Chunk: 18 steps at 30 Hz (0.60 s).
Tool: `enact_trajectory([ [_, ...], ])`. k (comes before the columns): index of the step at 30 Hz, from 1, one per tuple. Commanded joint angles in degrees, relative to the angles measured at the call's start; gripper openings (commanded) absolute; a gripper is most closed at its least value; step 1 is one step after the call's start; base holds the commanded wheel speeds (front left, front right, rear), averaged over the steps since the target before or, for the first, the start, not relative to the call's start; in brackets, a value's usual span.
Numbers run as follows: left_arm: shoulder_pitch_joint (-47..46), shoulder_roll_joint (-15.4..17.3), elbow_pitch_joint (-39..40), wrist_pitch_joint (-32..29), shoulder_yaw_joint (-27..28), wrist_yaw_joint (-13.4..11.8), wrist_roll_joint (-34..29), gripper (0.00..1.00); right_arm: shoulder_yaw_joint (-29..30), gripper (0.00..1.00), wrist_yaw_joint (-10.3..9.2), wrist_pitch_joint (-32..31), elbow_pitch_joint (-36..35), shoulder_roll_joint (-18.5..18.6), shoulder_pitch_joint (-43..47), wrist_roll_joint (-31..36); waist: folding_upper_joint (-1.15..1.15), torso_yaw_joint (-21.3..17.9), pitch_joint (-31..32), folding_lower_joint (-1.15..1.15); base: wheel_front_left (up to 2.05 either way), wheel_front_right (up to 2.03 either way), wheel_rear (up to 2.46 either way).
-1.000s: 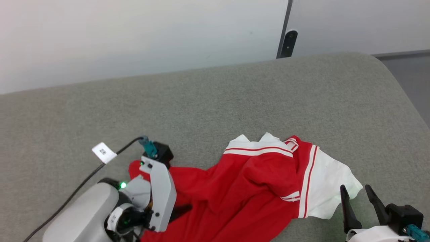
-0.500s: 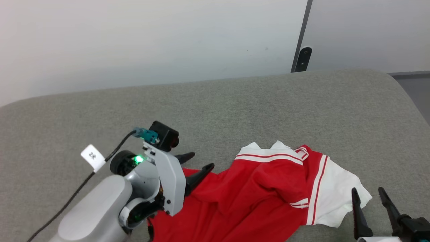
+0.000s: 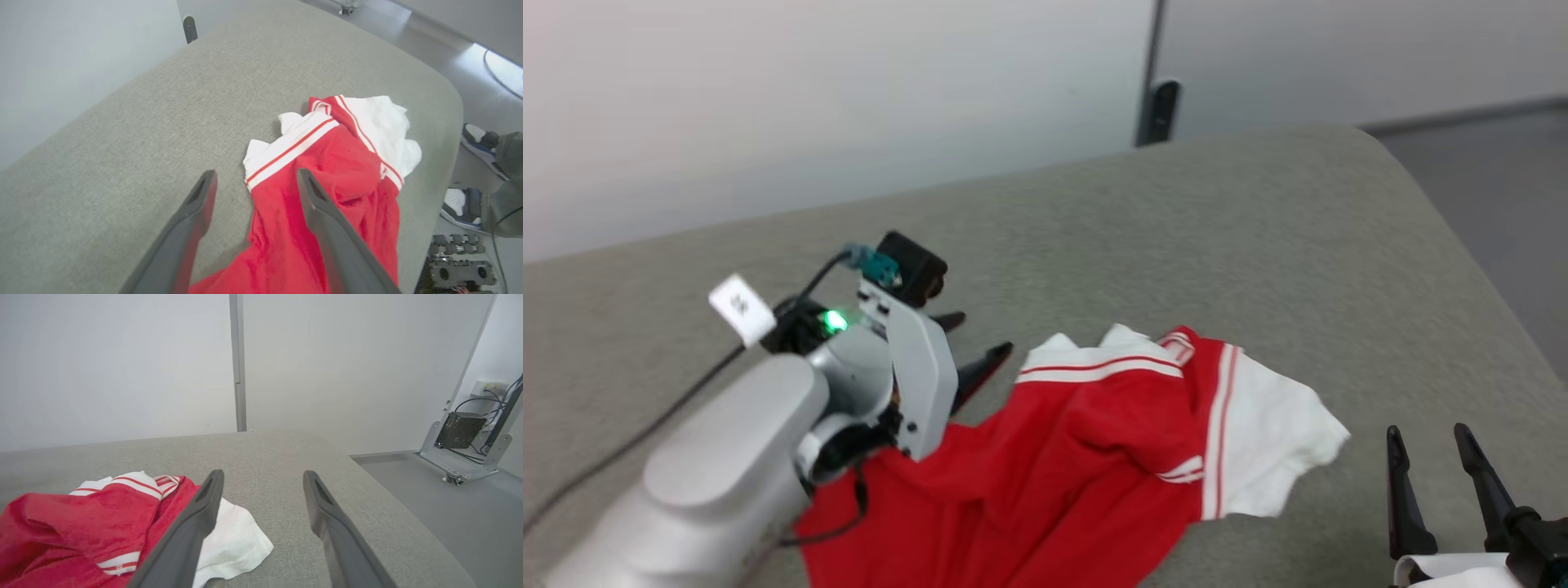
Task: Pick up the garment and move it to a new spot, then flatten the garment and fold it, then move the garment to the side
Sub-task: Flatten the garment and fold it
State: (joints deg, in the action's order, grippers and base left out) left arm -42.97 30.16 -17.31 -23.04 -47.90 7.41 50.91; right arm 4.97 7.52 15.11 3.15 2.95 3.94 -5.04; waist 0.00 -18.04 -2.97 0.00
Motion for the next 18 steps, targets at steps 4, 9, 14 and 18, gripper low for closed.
enact_trajectory([
  [4,-5.3,1.1,-1.5,-2.3,-2.9,0.1,1.5,1.00,-1.0,1.00,-0.06,0.0,-0.5,-0.1,-1.0,-1.3,0.00,-7.2,-4.6,0.00,0.00,0.00,0.00],
  [9,-9.9,1.4,-3.3,-4.2,-6.1,0.1,4.1,1.00,-1.7,1.00,-0.06,0.0,-0.4,-0.1,-1.5,-2.8,0.00,-10.2,-6.6,0.00,0.00,0.00,0.00],
  [14,-13.1,1.9,-5.1,-6.7,-11.4,0.1,5.5,1.00,-2.7,1.00,-0.06,0.1,-0.1,-0.1,-2.5,-4.0,0.00,-12.3,-8.5,0.00,0.00,0.00,0.00],
  [18,-15.7,2.5,-7.0,-8.5,-15.8,0.0,6.6,1.00,-3.1,1.00,-0.06,0.0,0.2,-0.1,-2.9,-4.7,0.00,-13.4,-9.8,0.00,0.00,0.00,0.00],
])
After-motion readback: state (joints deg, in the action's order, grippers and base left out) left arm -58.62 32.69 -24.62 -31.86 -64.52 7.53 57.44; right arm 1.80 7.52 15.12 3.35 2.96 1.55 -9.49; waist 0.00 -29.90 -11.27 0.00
